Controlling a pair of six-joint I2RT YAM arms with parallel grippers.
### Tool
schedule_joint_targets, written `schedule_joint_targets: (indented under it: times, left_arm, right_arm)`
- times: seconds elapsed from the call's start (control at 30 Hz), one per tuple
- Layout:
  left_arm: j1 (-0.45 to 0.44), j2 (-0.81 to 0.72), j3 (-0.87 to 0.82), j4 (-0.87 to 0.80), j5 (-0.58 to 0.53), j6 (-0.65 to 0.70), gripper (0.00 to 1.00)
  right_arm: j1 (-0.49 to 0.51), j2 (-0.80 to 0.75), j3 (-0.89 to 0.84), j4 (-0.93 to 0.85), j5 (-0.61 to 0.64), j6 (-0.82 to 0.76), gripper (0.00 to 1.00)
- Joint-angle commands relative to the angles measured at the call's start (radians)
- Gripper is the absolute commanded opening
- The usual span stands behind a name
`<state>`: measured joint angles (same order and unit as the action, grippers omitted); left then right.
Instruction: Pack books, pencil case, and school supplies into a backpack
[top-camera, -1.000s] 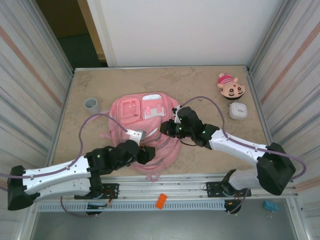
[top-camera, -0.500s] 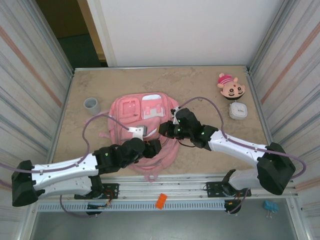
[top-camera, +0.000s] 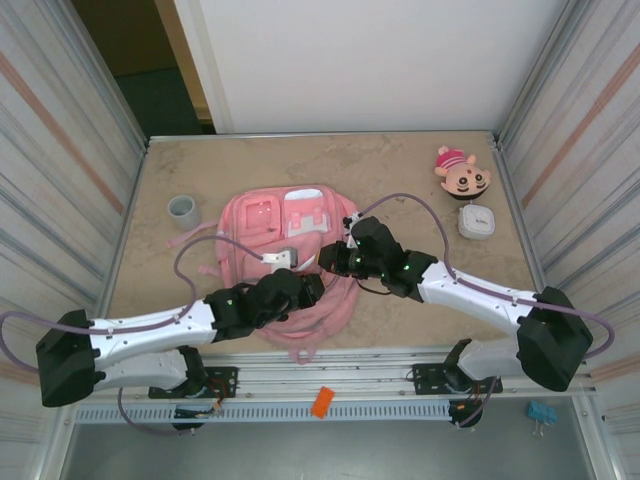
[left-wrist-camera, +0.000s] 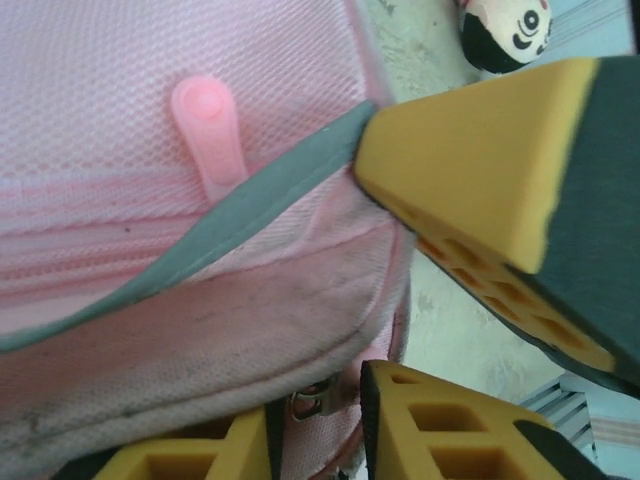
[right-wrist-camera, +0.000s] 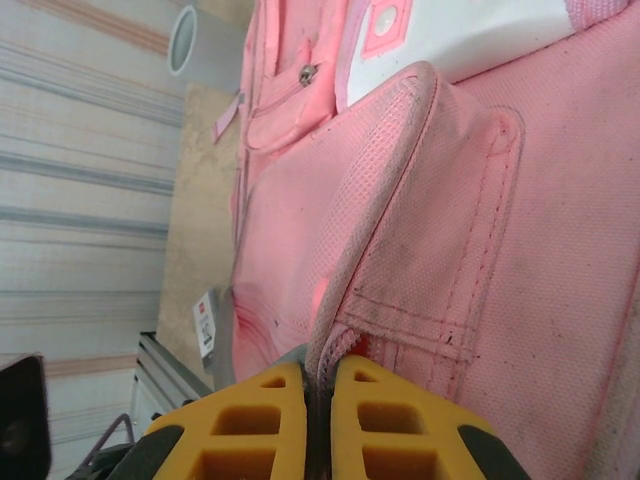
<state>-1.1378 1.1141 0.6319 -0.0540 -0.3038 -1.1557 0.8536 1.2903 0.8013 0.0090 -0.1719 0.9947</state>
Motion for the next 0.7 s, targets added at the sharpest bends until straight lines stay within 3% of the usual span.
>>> schedule_joint_targets:
  times: [0.0, 0.2, 0.43, 0.67]
  left_arm:
    - [0.015, 0.014, -0.003, 0.037, -0.011, -0.033, 0.19]
    - [0.017, -0.048, -0.022, -0.041, -0.071, -0.042, 0.03]
    - [0.053, -0.209, -0.060, -0.211, -0.088, -0.009, 0.00]
    - [0.183, -0.371, -0.146, -0.242, 0.099, 0.048, 0.00]
  right_arm:
    - [0.028, -0.052, 0.047, 0.075, -0.029, -0.003, 0.00]
    - [0.011, -0.079, 0.044, 0.022, -0.015, -0.033, 0.00]
    - [-0.089, -0.144, 0.023, -0.063, -0.043, -0.080, 0.00]
    - [-0.201, -0.161, 0.037, -0.124, -0.131, -0.135, 0.00]
